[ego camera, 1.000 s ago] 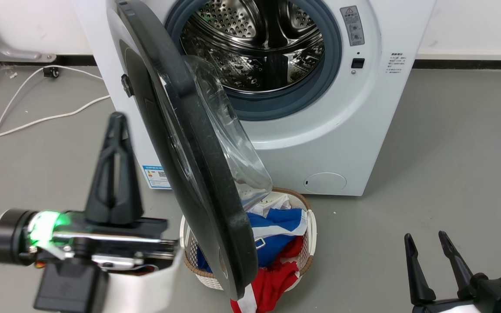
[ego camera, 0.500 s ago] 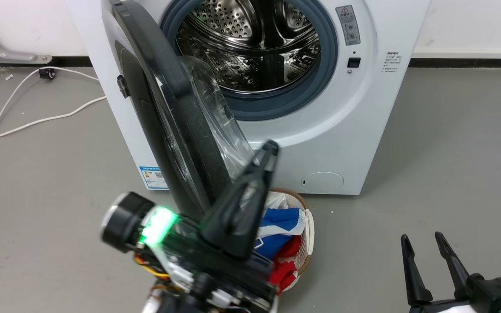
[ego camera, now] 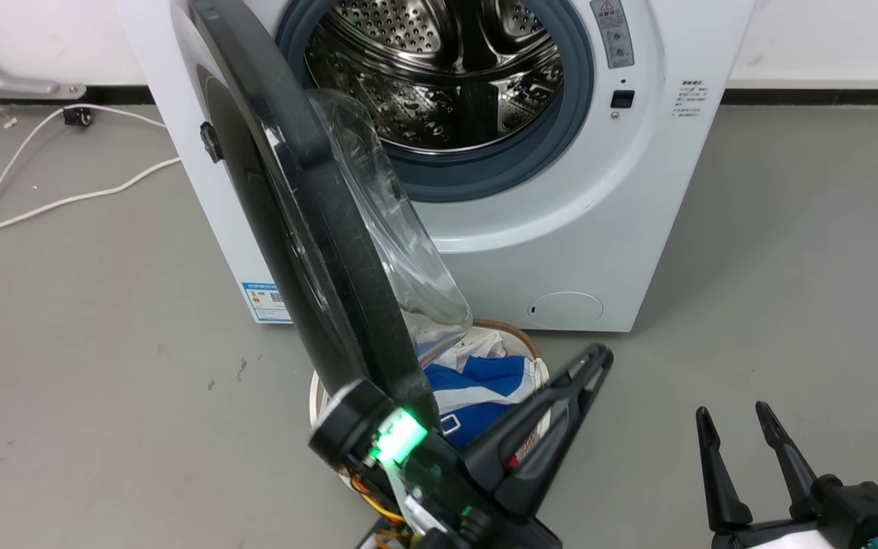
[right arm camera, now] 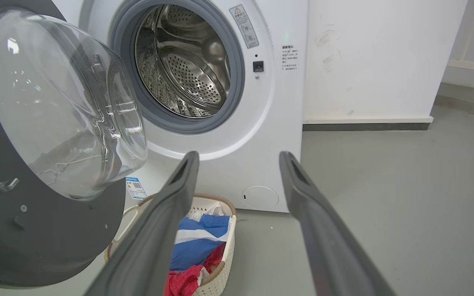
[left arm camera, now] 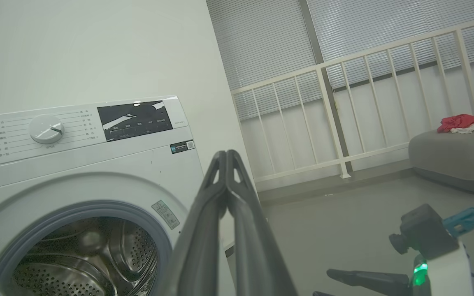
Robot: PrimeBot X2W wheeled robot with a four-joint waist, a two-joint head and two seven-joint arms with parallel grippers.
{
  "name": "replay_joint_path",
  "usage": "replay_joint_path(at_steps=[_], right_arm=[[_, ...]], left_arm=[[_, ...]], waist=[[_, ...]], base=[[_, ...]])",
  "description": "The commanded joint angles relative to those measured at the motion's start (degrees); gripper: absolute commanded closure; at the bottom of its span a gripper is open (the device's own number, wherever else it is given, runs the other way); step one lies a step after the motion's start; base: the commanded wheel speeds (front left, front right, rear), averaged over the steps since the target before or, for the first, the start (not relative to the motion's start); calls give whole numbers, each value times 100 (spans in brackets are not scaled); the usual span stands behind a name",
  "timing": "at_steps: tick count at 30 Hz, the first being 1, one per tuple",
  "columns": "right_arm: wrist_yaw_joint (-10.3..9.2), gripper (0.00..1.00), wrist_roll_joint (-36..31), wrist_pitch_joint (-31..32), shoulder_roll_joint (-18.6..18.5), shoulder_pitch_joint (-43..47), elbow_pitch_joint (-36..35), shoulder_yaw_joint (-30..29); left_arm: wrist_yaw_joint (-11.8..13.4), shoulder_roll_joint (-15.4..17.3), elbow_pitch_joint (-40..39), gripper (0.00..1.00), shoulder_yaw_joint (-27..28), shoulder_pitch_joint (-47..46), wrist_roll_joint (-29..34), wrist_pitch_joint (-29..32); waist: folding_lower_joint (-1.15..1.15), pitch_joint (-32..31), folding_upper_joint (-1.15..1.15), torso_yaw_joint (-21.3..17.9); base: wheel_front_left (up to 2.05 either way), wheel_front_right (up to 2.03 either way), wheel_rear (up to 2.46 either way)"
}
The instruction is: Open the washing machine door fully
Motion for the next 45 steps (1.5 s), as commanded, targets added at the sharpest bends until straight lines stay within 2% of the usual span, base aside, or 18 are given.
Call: replay_joint_path(at_steps=[1, 5, 15, 28, 33, 45], right_arm=[[1, 0, -8, -13, 15, -73, 1, 9], [1, 0, -27, -13, 15, -126, 8, 28], [1, 0, -72, -13, 15, -235, 48, 32], [1, 0, -95, -13, 15, -339, 128, 51], [1, 0, -81, -13, 15, -278, 163, 19], [1, 0, -42, -13, 14, -114, 193, -20]], left_arm=[[-4, 25, 75, 100, -45, 77, -26, -10], [6, 93, 356, 100, -158, 169, -63, -10], [225, 240, 1007, 100, -132, 410, -202, -11], [535, 170, 1942, 100, 164, 483, -489, -11], [696, 165, 2012, 100, 392, 563, -588, -11], [970, 455, 1834, 100, 859, 1054, -657, 6]], waist=[[0, 31, 0, 6], [0, 105, 0, 17], [0, 282, 0, 49], [0, 364, 0, 111], [0, 343, 0, 183], [0, 244, 0, 548]], base=[[0, 0, 0], [0, 0, 0], [0, 0, 0], [0, 0, 0], [0, 0, 0], [0, 0, 0]])
